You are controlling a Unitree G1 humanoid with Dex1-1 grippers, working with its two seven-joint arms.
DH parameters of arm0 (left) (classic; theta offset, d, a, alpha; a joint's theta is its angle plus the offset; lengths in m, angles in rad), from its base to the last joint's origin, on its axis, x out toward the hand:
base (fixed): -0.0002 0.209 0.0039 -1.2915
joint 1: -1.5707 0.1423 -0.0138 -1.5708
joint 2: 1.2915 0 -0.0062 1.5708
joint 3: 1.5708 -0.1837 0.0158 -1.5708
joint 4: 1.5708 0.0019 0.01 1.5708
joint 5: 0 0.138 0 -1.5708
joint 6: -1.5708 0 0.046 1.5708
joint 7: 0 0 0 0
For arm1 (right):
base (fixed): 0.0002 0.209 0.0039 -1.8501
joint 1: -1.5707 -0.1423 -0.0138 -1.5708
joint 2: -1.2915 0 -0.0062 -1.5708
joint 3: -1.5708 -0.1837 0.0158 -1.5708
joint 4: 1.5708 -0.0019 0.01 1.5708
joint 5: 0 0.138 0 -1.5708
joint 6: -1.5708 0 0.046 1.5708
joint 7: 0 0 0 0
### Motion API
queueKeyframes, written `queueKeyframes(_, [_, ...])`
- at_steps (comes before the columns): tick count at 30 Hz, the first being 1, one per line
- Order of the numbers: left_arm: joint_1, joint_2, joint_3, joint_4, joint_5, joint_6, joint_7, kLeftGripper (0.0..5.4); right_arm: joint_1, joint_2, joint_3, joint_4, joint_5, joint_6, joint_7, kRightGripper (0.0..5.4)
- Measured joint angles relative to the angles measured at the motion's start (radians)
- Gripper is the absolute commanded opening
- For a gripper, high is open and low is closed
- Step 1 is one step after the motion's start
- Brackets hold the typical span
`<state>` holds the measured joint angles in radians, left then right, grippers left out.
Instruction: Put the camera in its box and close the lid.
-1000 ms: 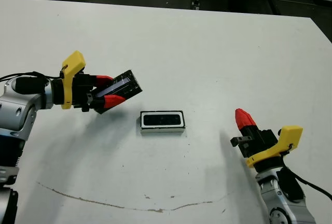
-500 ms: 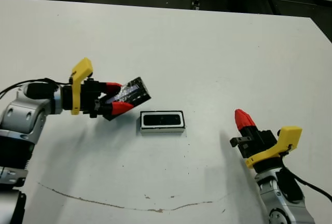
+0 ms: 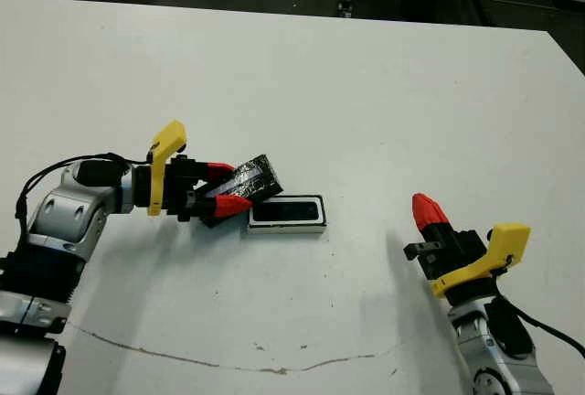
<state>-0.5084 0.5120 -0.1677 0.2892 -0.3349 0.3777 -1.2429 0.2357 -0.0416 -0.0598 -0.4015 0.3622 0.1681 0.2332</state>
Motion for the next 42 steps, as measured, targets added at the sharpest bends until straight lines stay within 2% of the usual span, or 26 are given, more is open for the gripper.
queueKeyframes(14, [-0.032,-0.006,-0.037,0.082,0.007,-0.095,-0.079,3.15,0.0,-0.003,0.0,0.0,0.002,0.001,0.002,0.0])
queueKeyframes(23, [-0.05,-0.044,-0.048,0.101,0.005,-0.075,-0.093,3.15,0.0,-0.003,0.0,0.0,0.003,0.002,0.001,0.0])
queueKeyframes(33, [-0.036,-0.12,-0.043,0.102,-0.026,-0.055,-0.073,3.15,0.0,-0.005,0.0,0.0,0.002,0.002,0.0,0.0])
queueKeyframes(42, [-0.006,-0.136,-0.03,0.095,-0.037,-0.093,-0.058,3.15,-0.001,-0.006,-0.001,0.0,0.014,0.002,0.003,0.0])
